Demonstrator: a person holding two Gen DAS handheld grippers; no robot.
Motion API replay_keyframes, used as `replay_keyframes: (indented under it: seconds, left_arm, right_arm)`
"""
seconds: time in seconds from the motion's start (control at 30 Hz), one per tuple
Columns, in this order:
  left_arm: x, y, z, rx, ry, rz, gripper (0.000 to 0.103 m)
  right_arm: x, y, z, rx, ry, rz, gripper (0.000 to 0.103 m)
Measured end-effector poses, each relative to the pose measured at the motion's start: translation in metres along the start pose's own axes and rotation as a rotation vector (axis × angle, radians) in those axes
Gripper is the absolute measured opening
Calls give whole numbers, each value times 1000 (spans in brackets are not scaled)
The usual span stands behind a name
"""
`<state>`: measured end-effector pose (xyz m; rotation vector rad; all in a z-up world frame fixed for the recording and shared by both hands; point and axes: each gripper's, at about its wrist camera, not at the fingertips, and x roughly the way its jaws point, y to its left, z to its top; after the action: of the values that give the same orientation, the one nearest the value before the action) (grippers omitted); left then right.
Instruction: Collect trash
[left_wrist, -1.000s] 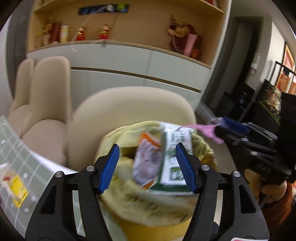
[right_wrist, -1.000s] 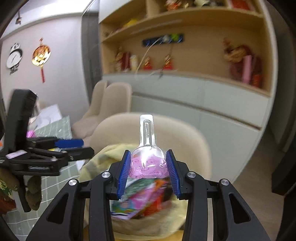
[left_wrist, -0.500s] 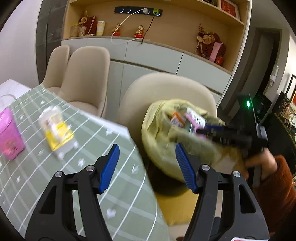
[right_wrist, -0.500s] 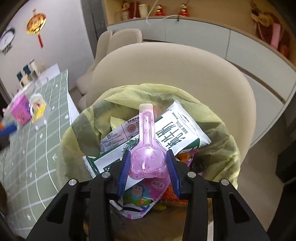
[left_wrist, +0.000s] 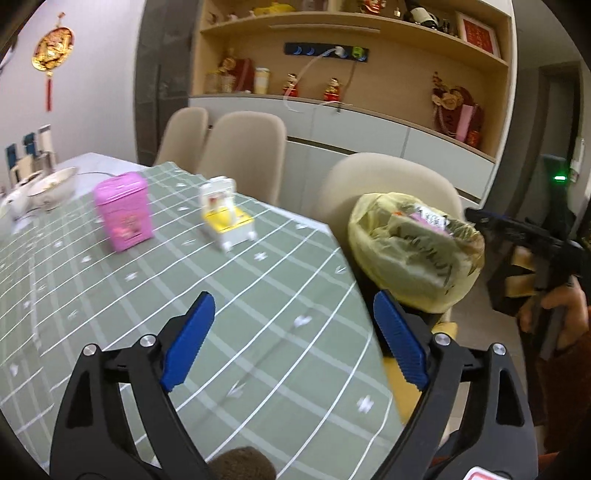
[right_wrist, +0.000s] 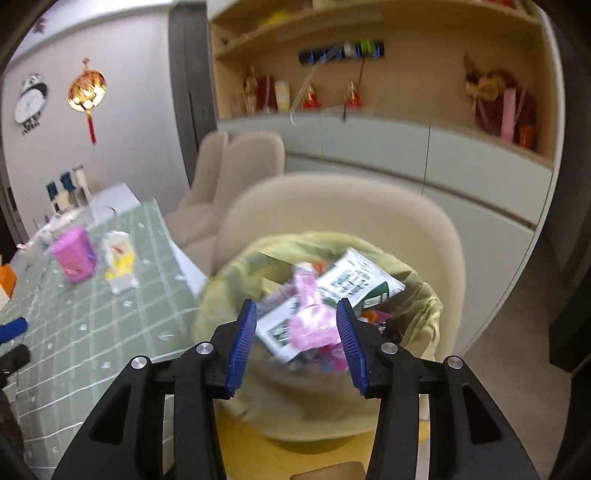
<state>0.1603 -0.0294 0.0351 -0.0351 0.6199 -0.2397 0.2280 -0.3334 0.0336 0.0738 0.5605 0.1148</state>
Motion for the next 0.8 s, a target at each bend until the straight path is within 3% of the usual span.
replay_keyframes:
  seconds: [0.27,0.37,0.5,0.67,0.8]
  left_arm:
    - [-36,3,-34,12,-60,88,84]
    - [-47,-4,-46,63,-93,125,84]
    - [-59,-5,-59,78,-123,165,84]
    - [-68,-4,-70,80,-146,213,84]
    - [-74,-5,-72,70,-161,181,84]
  right_arm:
    - [-61,61,-52,24,-64,46,43]
    - [-73,85,-74,-4,-73,15,43]
    - [-84,104,-102,16,-64,50,43]
    - [-94,122,-126,-9,-55,-24,43]
    - [-107,133,-132,-33,-94,-63,43]
